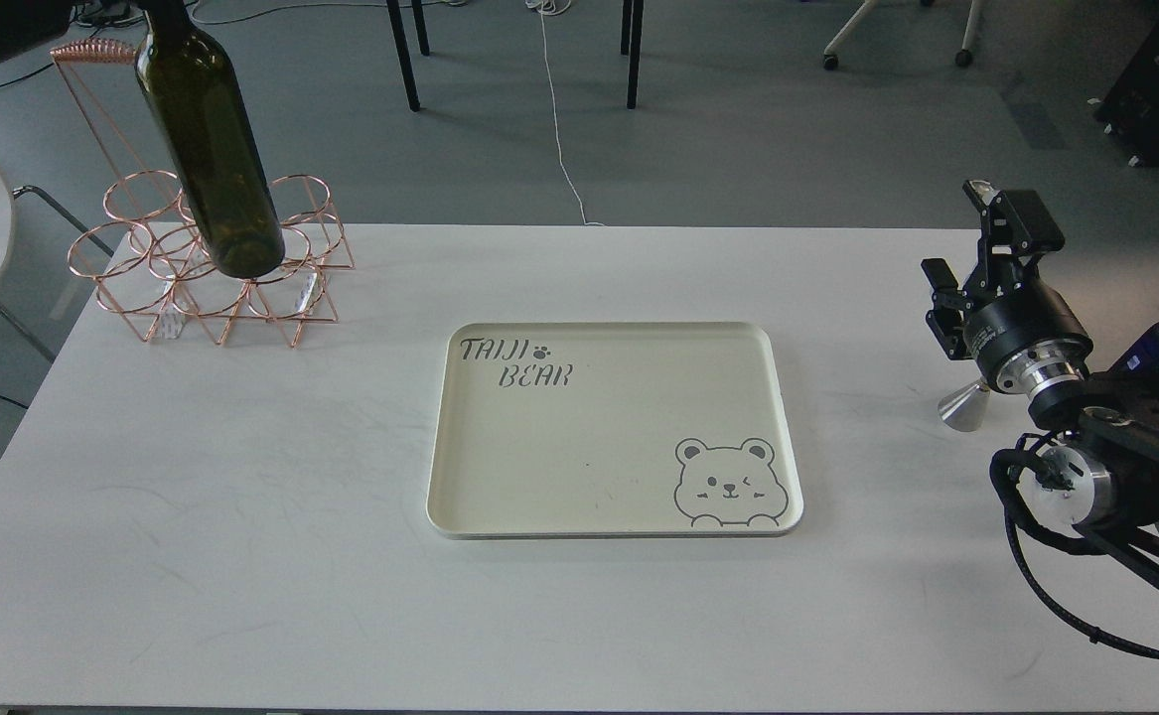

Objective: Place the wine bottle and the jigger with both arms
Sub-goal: 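Lift the wine bottle and carry it over the copper rack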

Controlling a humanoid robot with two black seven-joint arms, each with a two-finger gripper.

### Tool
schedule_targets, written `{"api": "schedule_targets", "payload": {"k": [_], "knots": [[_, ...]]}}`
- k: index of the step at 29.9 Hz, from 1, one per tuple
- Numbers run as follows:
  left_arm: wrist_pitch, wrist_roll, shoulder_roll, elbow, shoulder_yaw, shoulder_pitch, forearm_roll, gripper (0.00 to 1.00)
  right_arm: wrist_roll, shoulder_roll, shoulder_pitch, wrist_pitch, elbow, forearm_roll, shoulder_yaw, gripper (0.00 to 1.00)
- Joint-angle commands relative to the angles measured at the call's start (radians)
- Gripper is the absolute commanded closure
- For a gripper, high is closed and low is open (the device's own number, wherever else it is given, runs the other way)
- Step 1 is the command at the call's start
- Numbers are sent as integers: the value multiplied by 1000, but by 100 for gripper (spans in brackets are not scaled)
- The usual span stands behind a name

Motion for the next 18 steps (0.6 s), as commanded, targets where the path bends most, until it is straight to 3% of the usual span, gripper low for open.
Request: {"api": "schedule_targets", "payload": {"k": [1, 18], "knots": [[0, 0, 0, 0, 12, -2, -6, 95, 0, 0, 0, 1, 0, 0, 0, 4], [17, 0, -8, 29, 15, 8, -8, 95, 0, 0, 0, 0, 0, 0, 0, 4]]}}
